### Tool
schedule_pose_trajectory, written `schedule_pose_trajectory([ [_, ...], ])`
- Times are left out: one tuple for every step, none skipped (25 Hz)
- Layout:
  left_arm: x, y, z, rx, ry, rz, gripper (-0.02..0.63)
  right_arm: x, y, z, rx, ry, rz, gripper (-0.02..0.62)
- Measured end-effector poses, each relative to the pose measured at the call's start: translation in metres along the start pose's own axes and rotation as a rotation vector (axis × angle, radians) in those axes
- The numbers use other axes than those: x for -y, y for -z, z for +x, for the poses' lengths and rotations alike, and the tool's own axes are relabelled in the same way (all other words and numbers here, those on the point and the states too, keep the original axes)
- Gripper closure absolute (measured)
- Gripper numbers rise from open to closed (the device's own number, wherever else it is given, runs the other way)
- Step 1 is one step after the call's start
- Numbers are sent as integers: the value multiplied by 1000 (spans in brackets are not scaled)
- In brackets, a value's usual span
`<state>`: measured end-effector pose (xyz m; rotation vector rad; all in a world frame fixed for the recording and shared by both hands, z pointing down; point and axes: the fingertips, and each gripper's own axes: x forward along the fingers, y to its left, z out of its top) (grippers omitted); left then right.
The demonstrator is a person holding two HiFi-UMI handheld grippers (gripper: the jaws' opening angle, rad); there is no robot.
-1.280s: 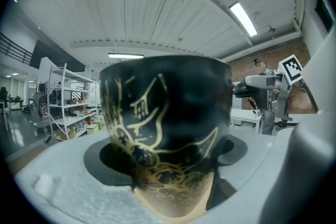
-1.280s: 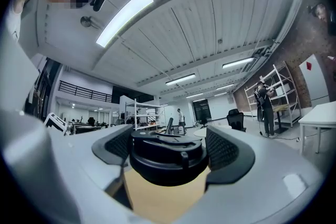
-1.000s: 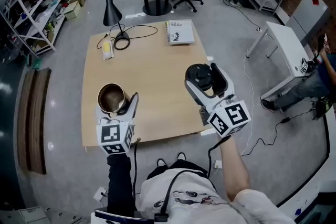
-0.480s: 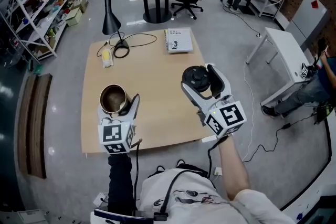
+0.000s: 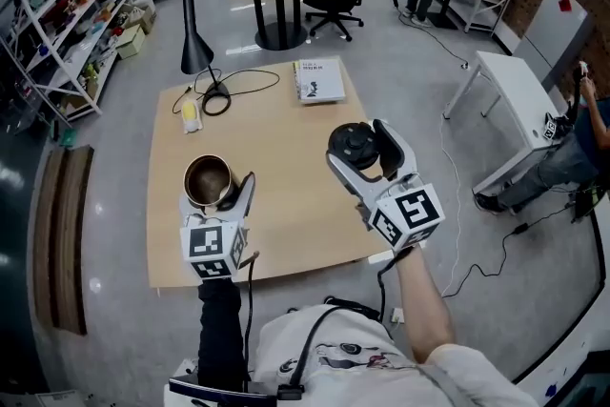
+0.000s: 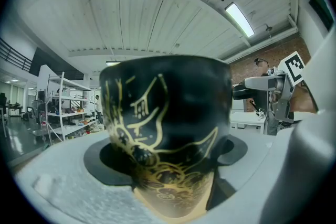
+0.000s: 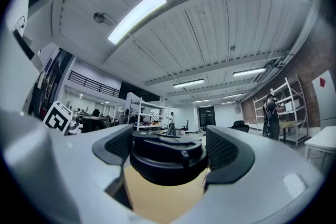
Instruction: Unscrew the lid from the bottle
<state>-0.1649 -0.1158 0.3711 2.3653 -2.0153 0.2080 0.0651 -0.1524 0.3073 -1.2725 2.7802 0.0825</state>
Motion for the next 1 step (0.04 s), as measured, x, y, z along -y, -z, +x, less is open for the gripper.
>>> schedule_pose_trajectory([
  [2, 0, 1, 0, 2, 0, 183, 1, 0, -1, 0, 0, 0, 160],
])
